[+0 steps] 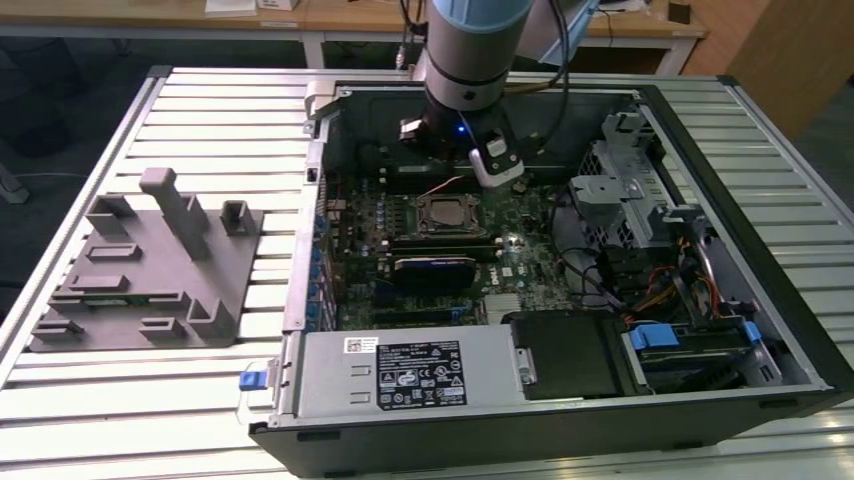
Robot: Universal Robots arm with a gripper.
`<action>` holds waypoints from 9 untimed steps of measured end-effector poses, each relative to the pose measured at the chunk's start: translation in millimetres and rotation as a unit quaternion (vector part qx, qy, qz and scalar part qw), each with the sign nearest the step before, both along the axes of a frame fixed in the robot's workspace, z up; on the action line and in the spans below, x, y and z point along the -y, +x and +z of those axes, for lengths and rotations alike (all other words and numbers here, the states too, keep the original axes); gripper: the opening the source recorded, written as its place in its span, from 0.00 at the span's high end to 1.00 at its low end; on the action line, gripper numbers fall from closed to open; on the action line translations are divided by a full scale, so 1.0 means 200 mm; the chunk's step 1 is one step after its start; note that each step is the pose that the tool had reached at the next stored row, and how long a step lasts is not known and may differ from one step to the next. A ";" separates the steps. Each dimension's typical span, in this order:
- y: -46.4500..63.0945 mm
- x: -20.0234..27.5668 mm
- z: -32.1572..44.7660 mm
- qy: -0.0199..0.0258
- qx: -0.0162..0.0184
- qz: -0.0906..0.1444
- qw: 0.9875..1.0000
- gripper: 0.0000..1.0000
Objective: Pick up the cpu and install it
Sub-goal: 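Install the first cpu locking lever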
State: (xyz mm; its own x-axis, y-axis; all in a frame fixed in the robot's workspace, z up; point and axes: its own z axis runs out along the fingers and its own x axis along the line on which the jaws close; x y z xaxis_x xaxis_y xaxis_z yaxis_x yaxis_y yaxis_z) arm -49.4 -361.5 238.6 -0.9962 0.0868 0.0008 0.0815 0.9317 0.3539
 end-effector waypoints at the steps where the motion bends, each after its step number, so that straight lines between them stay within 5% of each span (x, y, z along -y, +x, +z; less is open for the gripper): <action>1: 0.00 0.000 -0.003 -0.001 0.002 -0.002 1.000 0.89; 6: 0.00 0.000 -0.015 -0.007 0.015 -0.013 1.000 0.89; 9: 0.00 0.000 -0.018 -0.008 0.015 -0.013 1.000 0.89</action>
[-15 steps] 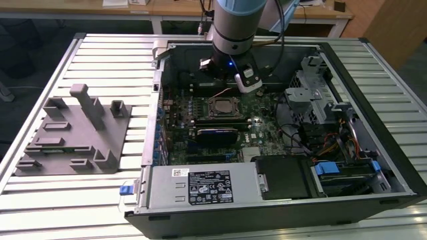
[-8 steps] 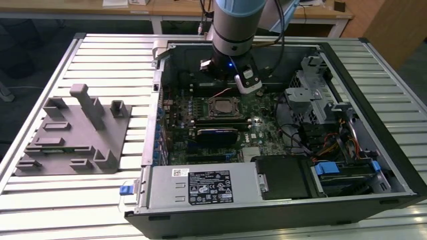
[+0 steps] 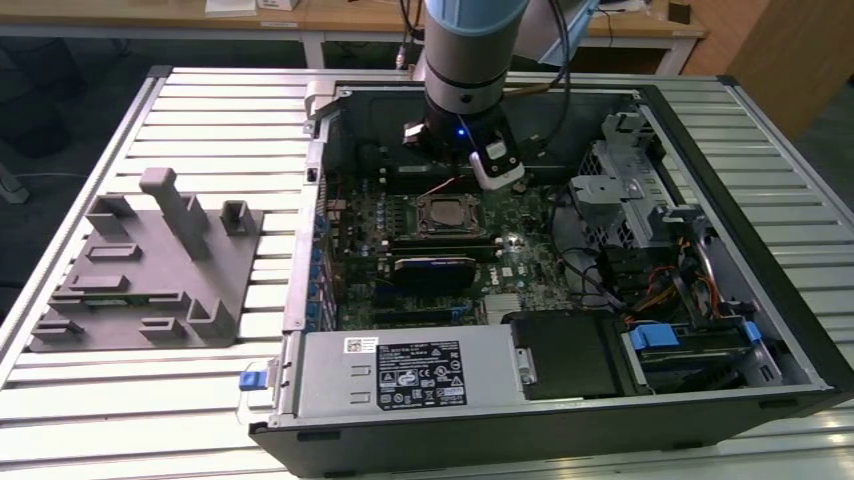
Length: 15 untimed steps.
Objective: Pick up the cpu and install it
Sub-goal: 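Install the first cpu locking lever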
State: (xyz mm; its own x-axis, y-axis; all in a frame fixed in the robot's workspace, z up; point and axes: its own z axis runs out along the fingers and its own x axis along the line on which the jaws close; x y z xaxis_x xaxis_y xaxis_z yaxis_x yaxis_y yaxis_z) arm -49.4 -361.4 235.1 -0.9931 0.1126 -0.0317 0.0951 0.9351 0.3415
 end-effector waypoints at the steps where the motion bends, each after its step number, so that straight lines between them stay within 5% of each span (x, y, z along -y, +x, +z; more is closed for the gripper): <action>1: 0.00 0.000 -0.001 -0.001 0.000 0.000 1.000 0.89; 10: 0.00 -0.001 -0.014 -0.014 0.003 -0.002 1.000 0.89; 15: 0.00 -0.001 -0.024 -0.025 0.005 -0.006 1.000 0.89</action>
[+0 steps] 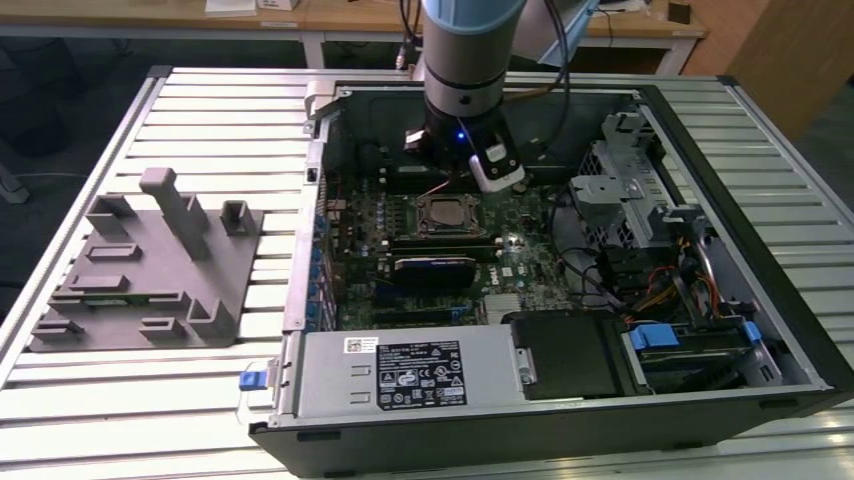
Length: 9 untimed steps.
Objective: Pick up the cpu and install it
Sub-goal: 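Install the first cpu locking lever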
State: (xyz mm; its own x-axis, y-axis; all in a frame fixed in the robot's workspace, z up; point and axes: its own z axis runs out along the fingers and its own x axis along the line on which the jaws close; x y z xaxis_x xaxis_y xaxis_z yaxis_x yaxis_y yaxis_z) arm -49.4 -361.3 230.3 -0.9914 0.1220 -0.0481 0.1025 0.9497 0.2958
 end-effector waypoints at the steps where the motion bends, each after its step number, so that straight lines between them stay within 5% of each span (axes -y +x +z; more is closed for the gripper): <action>1: 0.00 0.000 -0.002 -0.001 0.001 -0.002 1.000 0.89; 9: 0.00 -0.024 -0.013 -0.006 0.002 -0.016 1.000 0.89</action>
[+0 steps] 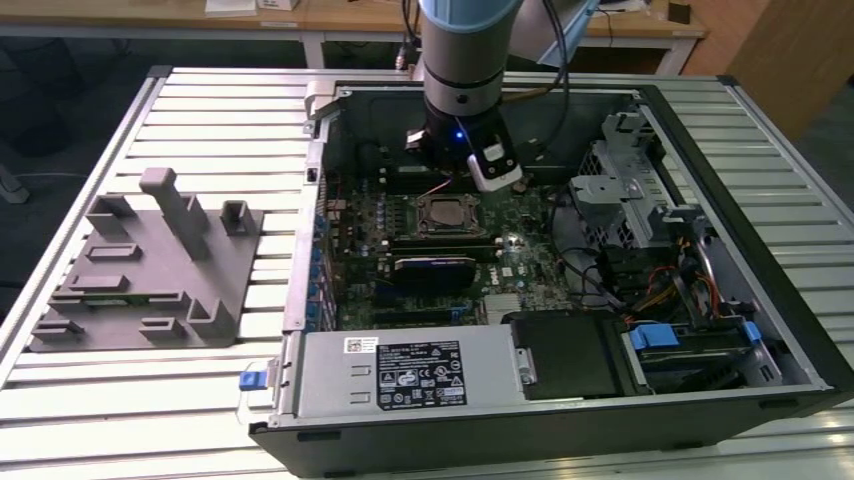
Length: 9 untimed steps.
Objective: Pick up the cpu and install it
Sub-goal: 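Install the first cpu locking lever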
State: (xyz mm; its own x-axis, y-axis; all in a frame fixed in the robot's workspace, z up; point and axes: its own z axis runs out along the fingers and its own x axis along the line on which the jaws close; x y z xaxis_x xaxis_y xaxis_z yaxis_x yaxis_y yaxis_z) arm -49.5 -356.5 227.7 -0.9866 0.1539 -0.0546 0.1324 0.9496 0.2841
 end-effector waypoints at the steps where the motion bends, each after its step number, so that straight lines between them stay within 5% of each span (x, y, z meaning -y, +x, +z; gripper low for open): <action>1: 0.00 -0.004 -0.001 0.000 0.000 -0.001 1.000 0.89; 9: 0.00 -0.027 -0.027 -0.005 0.000 -0.008 1.000 0.89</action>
State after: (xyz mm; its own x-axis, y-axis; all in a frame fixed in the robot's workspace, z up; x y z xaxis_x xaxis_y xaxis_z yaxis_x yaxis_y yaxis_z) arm -49.7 -351.2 222.3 -0.9841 0.1682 -0.0570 0.1465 0.9504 0.2744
